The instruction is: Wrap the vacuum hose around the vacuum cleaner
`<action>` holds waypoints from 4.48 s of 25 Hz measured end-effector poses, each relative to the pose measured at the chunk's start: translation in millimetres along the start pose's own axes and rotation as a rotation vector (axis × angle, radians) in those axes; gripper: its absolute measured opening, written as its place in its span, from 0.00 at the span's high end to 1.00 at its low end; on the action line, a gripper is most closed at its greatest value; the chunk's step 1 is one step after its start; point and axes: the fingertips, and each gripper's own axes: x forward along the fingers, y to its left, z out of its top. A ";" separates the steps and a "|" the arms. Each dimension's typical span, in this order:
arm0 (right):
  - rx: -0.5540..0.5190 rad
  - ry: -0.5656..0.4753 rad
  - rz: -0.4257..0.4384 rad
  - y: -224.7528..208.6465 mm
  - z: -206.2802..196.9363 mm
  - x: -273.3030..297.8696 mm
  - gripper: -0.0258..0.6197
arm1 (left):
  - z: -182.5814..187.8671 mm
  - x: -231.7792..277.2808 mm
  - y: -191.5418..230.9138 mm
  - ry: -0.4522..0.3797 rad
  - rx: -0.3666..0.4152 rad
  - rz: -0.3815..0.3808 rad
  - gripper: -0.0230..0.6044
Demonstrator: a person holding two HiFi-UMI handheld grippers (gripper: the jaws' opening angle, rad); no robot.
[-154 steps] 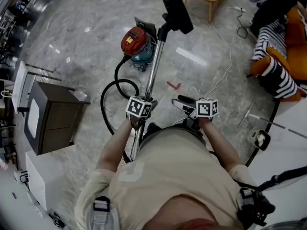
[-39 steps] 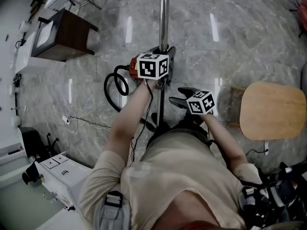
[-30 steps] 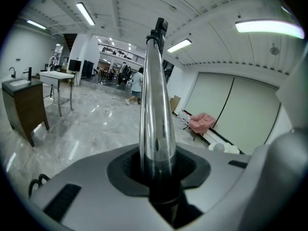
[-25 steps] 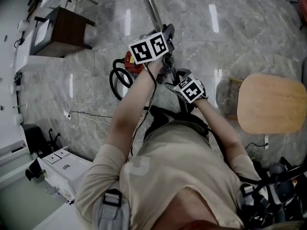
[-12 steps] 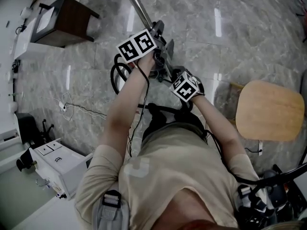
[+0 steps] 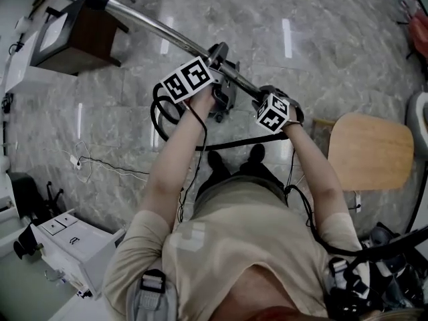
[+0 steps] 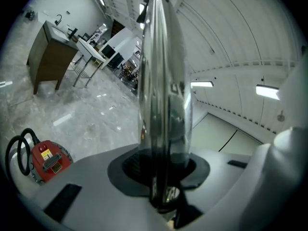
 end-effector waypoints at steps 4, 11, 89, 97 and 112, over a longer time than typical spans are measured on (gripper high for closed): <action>-0.042 0.100 -0.094 9.2 8.6 10.0 0.73 | -6.7 -39.4 44.2 0.049 -0.093 -0.050 0.80; -0.165 0.135 -0.080 19.4 52.6 14.6 0.74 | 11.8 -87.4 110.2 -0.033 -0.285 0.011 0.80; -0.870 0.307 -0.040 -88.5 179.8 127.2 0.88 | -19.5 -79.1 234.8 0.993 1.435 0.150 0.45; -0.890 0.261 -0.023 -73.2 179.4 128.0 0.88 | -30.8 -80.9 248.3 1.022 1.468 0.216 0.57; -0.910 0.341 0.101 -50.4 209.5 154.7 0.88 | -21.9 -105.5 286.7 1.141 1.411 0.070 0.56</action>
